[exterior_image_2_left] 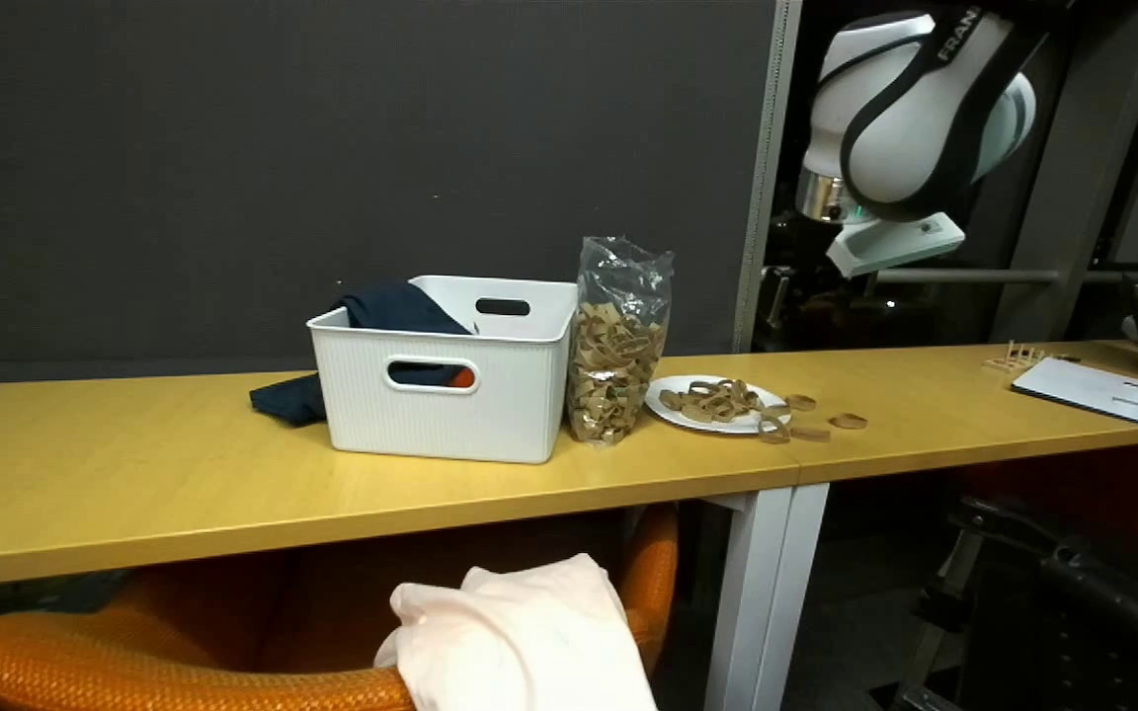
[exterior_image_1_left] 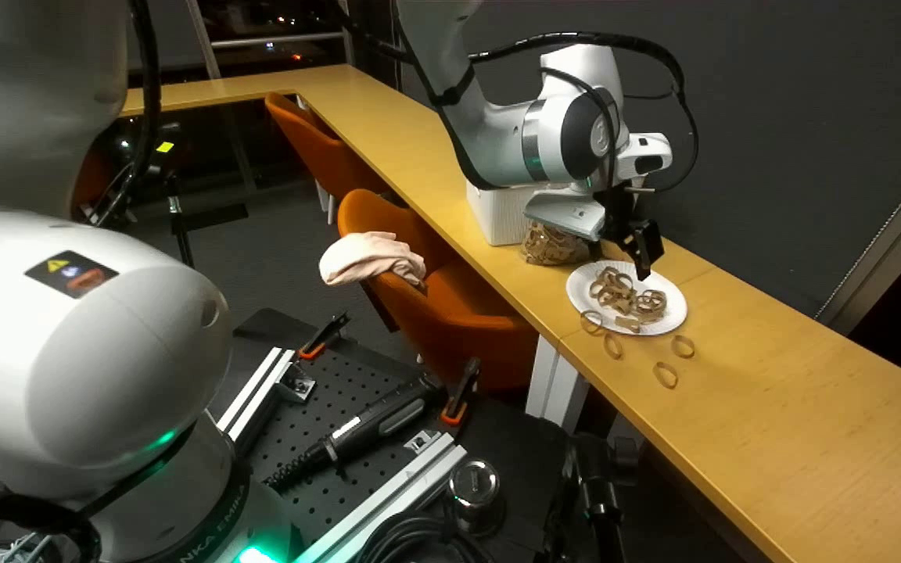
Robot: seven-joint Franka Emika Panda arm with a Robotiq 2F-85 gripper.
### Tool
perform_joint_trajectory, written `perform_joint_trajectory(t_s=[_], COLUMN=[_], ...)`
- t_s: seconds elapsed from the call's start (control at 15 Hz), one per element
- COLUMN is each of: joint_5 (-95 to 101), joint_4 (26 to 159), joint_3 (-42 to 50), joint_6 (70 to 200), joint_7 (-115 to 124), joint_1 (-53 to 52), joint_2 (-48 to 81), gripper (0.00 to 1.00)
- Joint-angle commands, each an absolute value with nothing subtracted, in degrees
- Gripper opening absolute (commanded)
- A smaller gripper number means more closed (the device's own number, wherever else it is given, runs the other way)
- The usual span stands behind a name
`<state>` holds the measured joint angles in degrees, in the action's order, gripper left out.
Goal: Put some of the contents of the plastic bag onto the white plate
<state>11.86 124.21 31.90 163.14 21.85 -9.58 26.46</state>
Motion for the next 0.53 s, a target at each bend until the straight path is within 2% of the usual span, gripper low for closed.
perform_joint_trajectory(t_s=[0.0, 0.47], joint_5=[12.5, 9.1], joint_4=[131.2, 128.5], joint_3=[30.2, 28.6], joint_6=[166.4, 173.7], joint_7=[21.2, 20.8], joint_1=[-7.0, -5.6], joint_2=[22.1, 30.4], gripper=[1.0, 1.0])
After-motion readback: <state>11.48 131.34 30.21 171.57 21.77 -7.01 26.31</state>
